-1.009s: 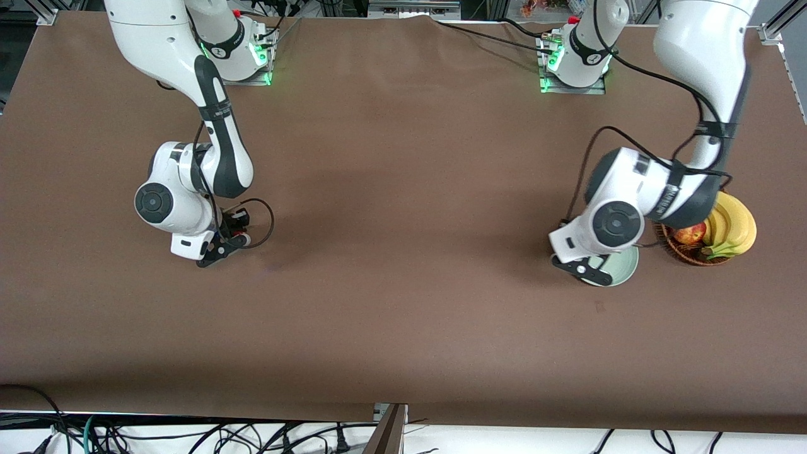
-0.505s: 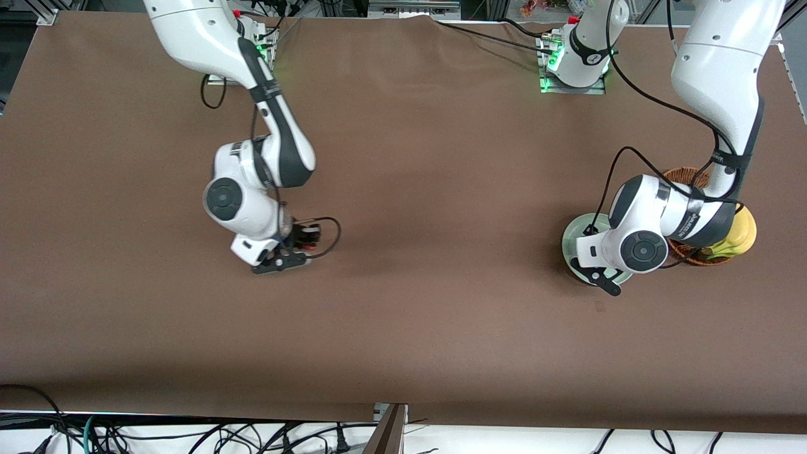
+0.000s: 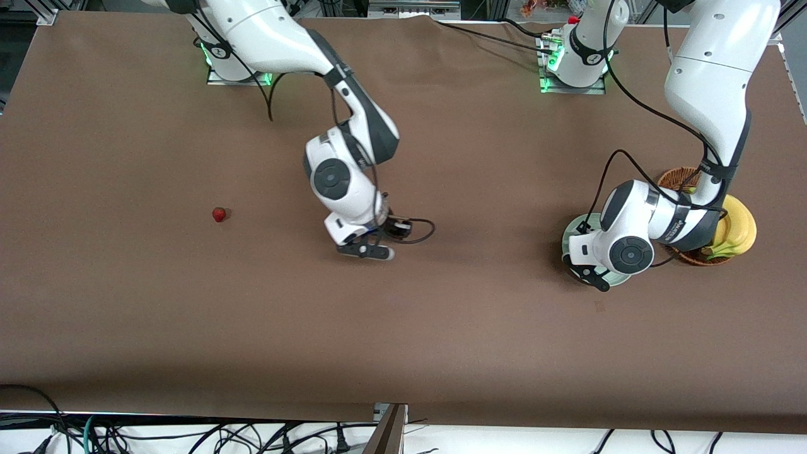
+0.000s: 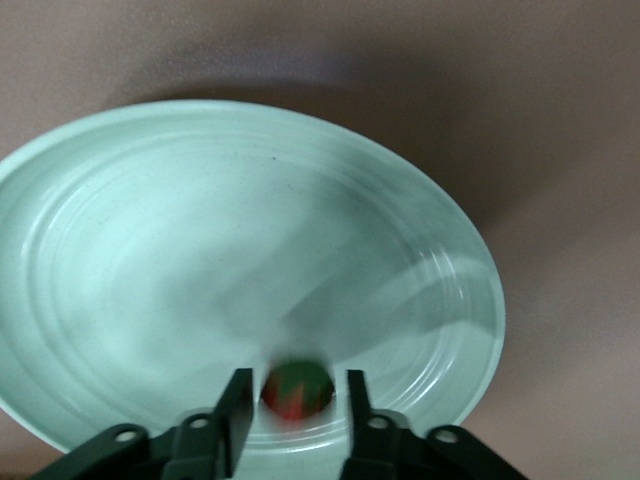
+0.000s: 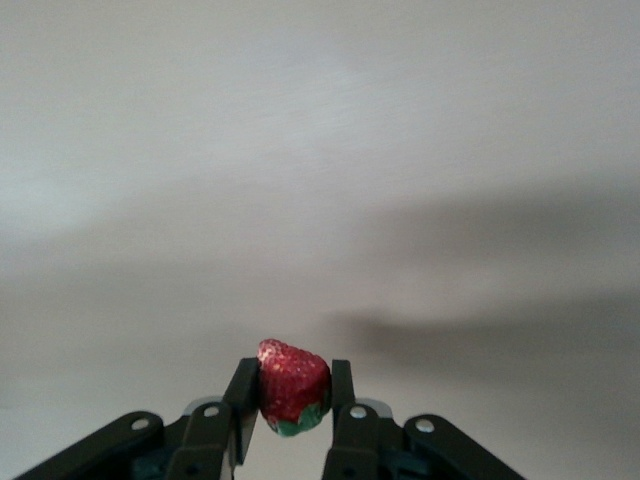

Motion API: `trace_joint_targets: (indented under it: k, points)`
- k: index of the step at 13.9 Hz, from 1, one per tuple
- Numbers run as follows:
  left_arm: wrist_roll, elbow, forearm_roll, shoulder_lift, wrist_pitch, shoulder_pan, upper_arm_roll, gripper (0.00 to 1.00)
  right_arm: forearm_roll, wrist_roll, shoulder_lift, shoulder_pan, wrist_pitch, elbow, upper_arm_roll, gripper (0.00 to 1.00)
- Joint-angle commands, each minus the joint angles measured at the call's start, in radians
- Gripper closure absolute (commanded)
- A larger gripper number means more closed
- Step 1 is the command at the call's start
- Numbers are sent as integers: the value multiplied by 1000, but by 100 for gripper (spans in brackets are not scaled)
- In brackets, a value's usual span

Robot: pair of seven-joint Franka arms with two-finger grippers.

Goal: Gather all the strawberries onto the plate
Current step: 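Carry the second strawberry mid-table with the right gripper and release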

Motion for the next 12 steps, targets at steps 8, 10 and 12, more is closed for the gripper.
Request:
trace_joint_targets:
  k: [8, 10, 12]
  points:
    - [-79, 2, -180, -199, -215, 17, -21, 0, 15, 205, 212, 107, 292, 185, 89, 82]
    - [-204, 4, -324, -232, -250, 3, -21, 0, 8, 190, 217, 112, 297, 190, 87, 1]
    - [-298, 3, -356, -232, -229, -9, -30, 0, 3, 179, 200, 100, 280, 192, 80, 0]
